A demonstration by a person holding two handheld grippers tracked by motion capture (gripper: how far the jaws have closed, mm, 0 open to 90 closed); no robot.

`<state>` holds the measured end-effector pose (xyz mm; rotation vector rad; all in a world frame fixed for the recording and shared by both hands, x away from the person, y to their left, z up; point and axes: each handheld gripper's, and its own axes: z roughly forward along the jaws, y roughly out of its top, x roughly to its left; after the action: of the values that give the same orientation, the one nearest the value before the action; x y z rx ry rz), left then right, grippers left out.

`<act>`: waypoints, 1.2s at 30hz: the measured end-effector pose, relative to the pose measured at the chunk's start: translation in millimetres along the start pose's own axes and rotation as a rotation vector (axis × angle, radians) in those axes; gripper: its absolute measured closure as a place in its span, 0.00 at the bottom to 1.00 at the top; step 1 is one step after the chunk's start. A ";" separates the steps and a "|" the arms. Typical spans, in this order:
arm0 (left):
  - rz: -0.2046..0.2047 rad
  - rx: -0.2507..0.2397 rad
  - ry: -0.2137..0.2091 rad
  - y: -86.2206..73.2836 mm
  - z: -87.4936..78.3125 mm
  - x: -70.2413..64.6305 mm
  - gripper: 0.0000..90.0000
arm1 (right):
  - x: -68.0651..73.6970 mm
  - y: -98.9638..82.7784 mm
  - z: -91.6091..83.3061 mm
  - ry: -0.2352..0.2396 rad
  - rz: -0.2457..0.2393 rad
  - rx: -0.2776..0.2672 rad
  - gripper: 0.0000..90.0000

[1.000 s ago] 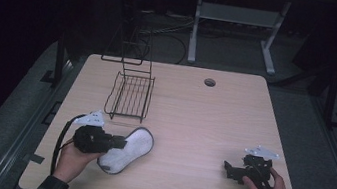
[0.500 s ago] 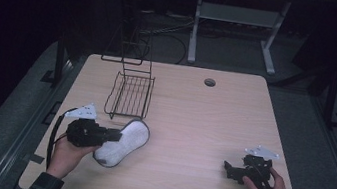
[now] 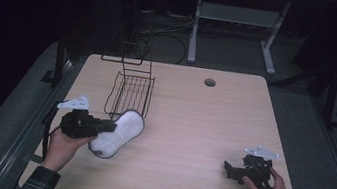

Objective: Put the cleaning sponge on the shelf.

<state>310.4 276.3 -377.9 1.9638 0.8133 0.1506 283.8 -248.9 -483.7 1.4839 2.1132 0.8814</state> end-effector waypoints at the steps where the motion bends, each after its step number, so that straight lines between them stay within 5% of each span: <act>1: 0.002 0.000 0.006 1.4 -0.9 1.7 0.88 | 0.0 0.0 0.0 0.000 0.000 0.000 0.00; 36: -0.027 -0.073 0.094 48.5 -2.0 48.7 0.88 | 0.0 0.0 -0.1 0.001 0.000 0.000 0.00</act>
<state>370.2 292.0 -347.9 1.8872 0.8830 0.2550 283.8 -248.9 -483.6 1.4834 2.1143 0.8822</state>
